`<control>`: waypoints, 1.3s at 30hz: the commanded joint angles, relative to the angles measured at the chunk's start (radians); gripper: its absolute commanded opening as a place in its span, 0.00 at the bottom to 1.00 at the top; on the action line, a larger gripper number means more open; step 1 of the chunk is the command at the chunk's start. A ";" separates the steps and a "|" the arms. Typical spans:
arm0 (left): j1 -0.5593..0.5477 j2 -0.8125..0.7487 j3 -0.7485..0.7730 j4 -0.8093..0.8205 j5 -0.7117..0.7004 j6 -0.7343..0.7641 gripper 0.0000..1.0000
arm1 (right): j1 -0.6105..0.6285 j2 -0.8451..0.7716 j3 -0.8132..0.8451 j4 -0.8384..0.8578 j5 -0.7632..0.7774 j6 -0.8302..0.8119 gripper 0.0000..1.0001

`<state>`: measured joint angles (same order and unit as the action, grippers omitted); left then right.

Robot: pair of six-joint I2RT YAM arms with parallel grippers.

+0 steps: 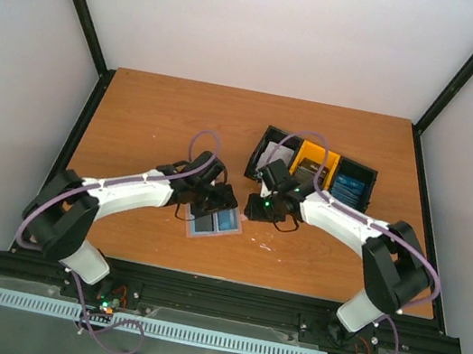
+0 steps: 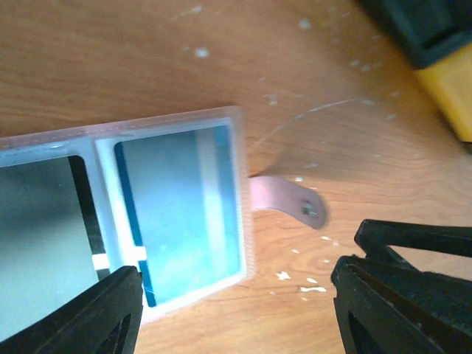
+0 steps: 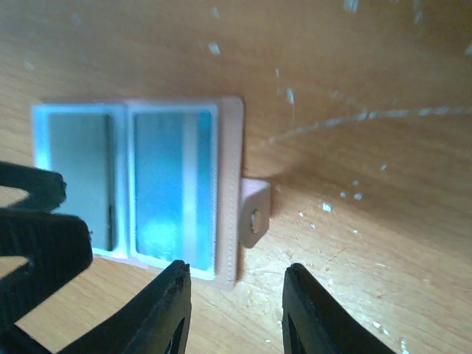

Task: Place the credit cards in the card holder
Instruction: Insert the credit card into the card holder, then turn over the card slot in the card holder.

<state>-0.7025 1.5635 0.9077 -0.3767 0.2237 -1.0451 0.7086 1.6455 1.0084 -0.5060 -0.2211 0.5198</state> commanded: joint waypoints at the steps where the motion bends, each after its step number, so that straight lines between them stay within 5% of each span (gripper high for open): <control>1: 0.020 -0.105 0.021 -0.054 -0.057 0.010 0.73 | 0.011 -0.084 0.059 -0.069 0.105 -0.003 0.36; 6: 0.085 -0.212 -0.091 -0.106 -0.091 -0.054 0.66 | 0.088 -0.013 0.163 -0.122 0.184 -0.013 0.40; 11: 0.135 -0.329 -0.233 -0.043 -0.050 -0.077 0.69 | 0.196 0.106 0.303 -0.174 0.267 -0.042 0.47; 19: 0.187 -0.378 -0.382 0.153 0.058 -0.109 0.58 | 0.240 0.299 0.397 -0.165 0.137 -0.068 0.20; 39: 0.189 -0.329 -0.471 0.347 0.099 -0.125 0.53 | 0.226 0.398 0.340 -0.151 0.100 -0.075 0.13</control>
<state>-0.5213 1.2057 0.4454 -0.0910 0.3027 -1.1625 0.9421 2.0125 1.3811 -0.6415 -0.1253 0.4446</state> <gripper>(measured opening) 0.532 0.132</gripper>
